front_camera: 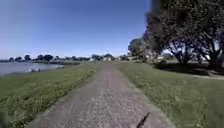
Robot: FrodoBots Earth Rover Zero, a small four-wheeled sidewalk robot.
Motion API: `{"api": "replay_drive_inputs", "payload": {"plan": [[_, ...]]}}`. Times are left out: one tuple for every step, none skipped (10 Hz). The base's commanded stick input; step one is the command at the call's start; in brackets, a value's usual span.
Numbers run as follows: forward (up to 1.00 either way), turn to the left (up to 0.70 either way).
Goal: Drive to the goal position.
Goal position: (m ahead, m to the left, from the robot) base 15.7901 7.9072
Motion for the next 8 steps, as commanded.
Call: {"api": "replay_drive_inputs", "payload": {"plan": [[0.85,0.0],[0.85,0.0],[0.85,0.0],[0.85,0.0],[0.85,0.0],[0.85,0.0],[0.85,0.0],[0.85,0.0]]}}
